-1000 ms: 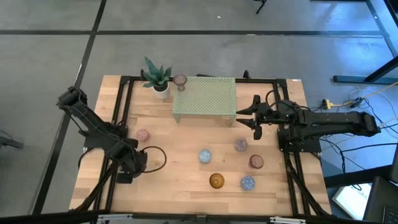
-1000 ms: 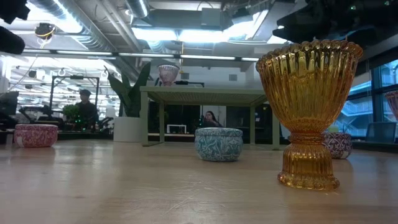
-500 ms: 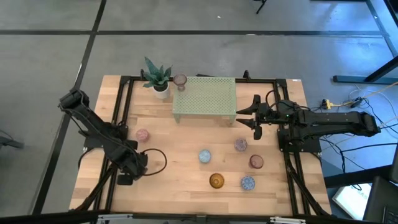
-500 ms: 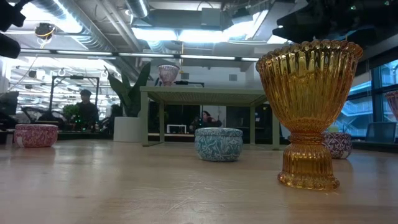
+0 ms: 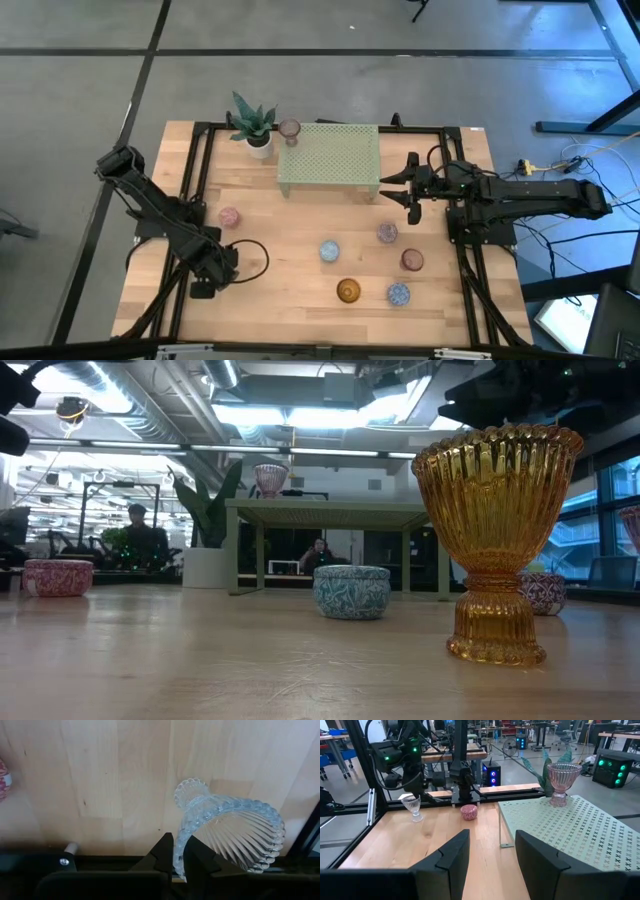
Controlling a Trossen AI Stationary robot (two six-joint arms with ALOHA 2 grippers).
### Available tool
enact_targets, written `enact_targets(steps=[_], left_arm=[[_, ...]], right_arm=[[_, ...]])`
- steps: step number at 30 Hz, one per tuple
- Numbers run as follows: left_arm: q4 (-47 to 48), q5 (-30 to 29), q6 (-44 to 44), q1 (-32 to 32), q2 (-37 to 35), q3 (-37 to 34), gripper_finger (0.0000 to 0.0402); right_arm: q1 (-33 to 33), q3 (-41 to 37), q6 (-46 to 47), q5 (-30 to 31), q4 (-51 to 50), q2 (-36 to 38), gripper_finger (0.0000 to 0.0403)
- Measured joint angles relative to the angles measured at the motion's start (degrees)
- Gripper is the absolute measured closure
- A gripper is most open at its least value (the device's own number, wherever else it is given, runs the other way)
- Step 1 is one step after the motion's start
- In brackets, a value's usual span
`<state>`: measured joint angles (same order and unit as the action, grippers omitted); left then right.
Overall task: Pick & Place candle stick holders
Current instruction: Put the transparent glass candle holder on the shelf
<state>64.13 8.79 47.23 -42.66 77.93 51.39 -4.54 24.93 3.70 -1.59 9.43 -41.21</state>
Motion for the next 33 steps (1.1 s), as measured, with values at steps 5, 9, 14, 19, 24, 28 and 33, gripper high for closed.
enact_targets(steps=[5,9,14,19,24,28,33], left_arm=[[-1.91,-2.66,-1.51,2.92,0.0,0.26,0.0381],[-3.22,-7.86,-7.25,7.14,0.17,2.11,0.0382],[-3.17,-13.84,-16.71,13.66,0.17,8.04,0.0383],[-2.89,-14.24,-25.14,22.57,0.63,15.74,0.0383],[-2.23,-14.42,-31.15,31.78,4.86,25.22,0.0383],[-2.51,-18.27,-40.32,36.02,11.06,34.56,0.0383],[0.23,-19.53,-46.42,40.18,18.8,47.67,0.0383]], right_arm=[[-0.01,0.0,-1.39,0.0,1.05,0.02,0.0241],[0.01,0.0,-1.39,0.0,1.91,0.02,0.0241],[-0.01,0.0,-1.41,0.01,3.25,0.02,0.0241],[-0.01,0.0,-3.61,0.03,3.24,0.02,0.0241],[-0.04,0.0,-4.12,0.51,3.26,0.02,0.0241],[-0.21,0.0,-4.12,0.48,3.51,0.02,0.0241],[-0.23,0.0,-4.14,0.48,3.46,0.02,0.0241]])
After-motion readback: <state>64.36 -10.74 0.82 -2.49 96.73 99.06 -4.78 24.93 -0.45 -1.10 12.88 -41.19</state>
